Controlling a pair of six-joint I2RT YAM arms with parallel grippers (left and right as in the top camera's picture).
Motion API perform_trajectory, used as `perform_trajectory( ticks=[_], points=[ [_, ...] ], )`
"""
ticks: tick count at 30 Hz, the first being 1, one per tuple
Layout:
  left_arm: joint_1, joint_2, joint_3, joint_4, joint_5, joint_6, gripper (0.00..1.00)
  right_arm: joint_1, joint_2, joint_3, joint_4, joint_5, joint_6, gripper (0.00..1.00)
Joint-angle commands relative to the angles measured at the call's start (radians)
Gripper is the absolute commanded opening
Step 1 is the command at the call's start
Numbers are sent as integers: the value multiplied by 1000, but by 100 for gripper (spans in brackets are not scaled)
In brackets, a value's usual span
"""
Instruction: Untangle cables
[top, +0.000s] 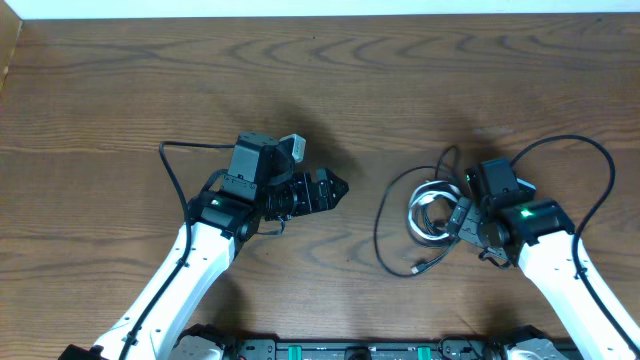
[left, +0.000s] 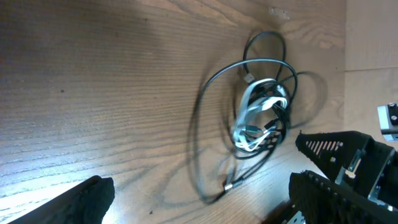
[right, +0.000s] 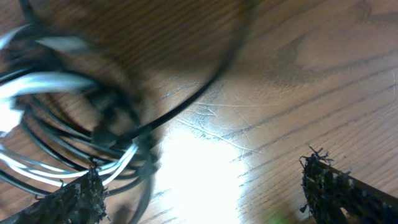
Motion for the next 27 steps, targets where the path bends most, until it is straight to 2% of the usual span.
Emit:
perform_trajectory(
  ticks=[1, 5, 10, 14, 18, 27],
  points=[
    [2, -7, 10, 1, -13, -6, 96, 6, -45, 16, -2, -43, -67, 92],
    [2, -7, 10, 1, -13, -6, 96, 6, -114, 17, 4, -140, -97, 89],
    [2, -7, 10, 2, -13, -6, 96, 6, -151, 16, 55, -131, -314, 80],
    [2, -7, 10, 0, -13, -6, 96, 3, -117, 13, 43, -118, -309, 67],
    [2, -7, 10, 1, -13, -5, 96, -17, -48, 10, 47, -116, -277, 62],
    [2, -7, 10, 0, -13, -5, 96, -89, 154, 10, 150, -114, -311, 61]
  ],
)
